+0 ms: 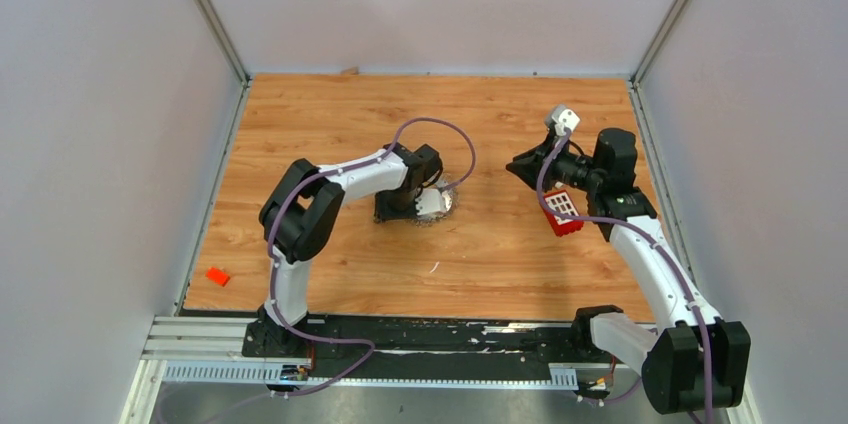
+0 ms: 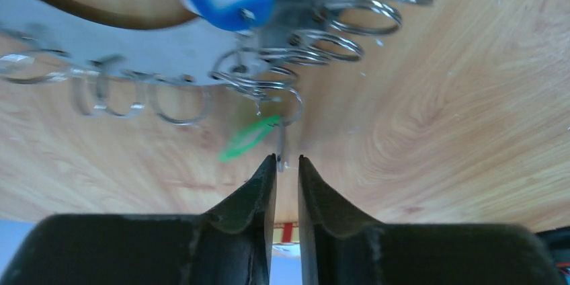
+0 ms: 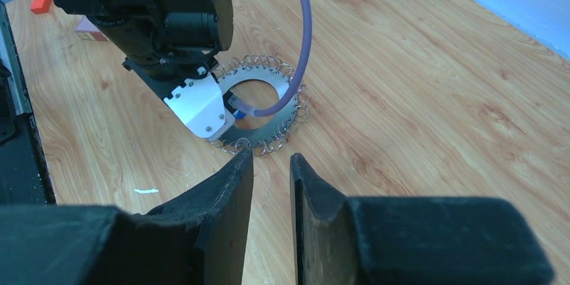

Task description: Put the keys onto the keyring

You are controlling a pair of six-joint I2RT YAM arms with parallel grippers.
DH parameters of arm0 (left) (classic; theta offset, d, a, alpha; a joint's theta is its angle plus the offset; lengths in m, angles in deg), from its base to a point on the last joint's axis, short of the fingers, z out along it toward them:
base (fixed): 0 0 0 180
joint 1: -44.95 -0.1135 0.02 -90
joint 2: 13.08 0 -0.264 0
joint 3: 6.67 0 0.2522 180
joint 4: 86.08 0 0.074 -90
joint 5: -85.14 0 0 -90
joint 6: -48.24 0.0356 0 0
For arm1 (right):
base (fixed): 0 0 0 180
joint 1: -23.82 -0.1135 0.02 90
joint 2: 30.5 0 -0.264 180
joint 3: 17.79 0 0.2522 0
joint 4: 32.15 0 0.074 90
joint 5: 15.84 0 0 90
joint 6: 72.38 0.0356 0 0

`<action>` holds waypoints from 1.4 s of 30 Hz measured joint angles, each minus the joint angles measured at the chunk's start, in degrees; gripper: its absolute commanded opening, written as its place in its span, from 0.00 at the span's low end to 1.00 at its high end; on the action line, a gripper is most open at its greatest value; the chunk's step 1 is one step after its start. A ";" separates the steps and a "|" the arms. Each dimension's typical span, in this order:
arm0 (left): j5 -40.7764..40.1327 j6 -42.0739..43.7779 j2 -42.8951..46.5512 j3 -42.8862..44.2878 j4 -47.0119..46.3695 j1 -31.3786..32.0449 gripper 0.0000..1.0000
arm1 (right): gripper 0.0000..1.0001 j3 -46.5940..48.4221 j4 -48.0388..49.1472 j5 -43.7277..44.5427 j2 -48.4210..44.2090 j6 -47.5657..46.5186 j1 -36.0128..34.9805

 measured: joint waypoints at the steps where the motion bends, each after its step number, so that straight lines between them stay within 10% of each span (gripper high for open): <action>1: -0.11 -0.22 0.00 -1.07 0.33 0.00 0.37 | 0.28 0.00 0.02 -0.20 0.00 0.00 0.00; 13: -1.25 -1.66 4.57 -8.13 0.11 -0.76 0.99 | 0.31 0.00 0.00 -1.66 -0.02 0.17 0.02; 24: 6.38 -5.22 36.00 -20.41 -17.99 -11.87 1.00 | 1.00 3.80 -7.78 4.92 -0.04 -1.44 0.52; 42: 10.88 -24.63 68.24 -44.19 -54.51 -25.73 1.00 | 1.00 6.97 -11.89 17.49 -5.70 0.52 0.66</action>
